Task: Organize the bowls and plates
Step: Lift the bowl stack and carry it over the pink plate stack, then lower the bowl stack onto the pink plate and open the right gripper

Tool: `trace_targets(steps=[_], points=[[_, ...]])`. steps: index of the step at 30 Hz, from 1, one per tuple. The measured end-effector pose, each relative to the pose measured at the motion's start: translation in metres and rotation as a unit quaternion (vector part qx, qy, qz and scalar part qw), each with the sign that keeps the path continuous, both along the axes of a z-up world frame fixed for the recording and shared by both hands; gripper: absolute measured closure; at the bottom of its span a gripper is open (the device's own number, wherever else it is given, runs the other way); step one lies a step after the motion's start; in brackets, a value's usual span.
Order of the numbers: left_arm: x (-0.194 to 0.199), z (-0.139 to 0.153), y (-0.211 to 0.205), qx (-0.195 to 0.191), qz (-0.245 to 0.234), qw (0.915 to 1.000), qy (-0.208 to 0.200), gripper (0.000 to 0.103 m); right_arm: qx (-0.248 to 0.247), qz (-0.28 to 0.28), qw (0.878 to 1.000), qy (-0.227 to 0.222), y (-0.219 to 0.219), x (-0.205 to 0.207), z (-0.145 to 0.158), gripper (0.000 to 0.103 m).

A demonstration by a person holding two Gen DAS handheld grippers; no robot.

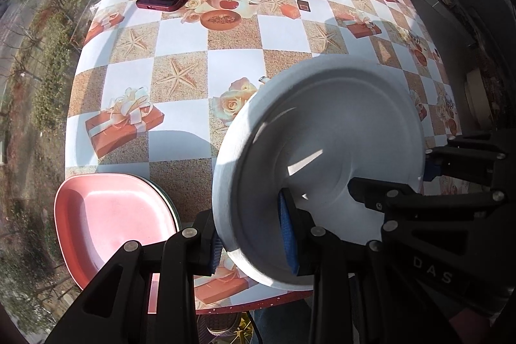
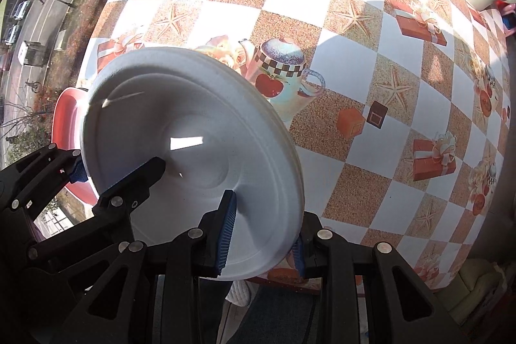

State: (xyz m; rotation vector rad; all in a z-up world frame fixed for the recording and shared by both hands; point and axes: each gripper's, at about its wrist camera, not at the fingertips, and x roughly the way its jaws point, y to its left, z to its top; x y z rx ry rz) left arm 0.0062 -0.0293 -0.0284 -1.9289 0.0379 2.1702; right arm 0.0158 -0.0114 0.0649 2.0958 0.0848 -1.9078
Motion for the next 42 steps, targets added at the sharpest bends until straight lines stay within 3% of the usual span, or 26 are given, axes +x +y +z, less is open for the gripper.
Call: trace_targets(steps=[11, 20, 31, 42], points=[[0.013, 0.014, -0.039, -0.004, 0.075, 0.997, 0.02, 0.07, -0.003, 0.059, 0.998, 0.018, -0.049, 0.008, 0.02, 0.07], [0.032, 0.029, -0.085, -0.022, 0.15, 0.9877, 0.038, 0.071, -0.02, 0.12, 0.992, 0.032, -0.085, 0.013, 0.022, 0.07], [0.066, 0.023, -0.135, -0.038, 0.235, 0.9711, 0.022, 0.071, -0.033, 0.193, 0.98, 0.024, -0.143, 0.03, 0.014, 0.07], [0.072, 0.015, -0.158, -0.048, 0.27, 0.9617, 0.004, 0.072, -0.037, 0.222, 0.974, 0.009, -0.171, 0.031, 0.0, 0.07]])
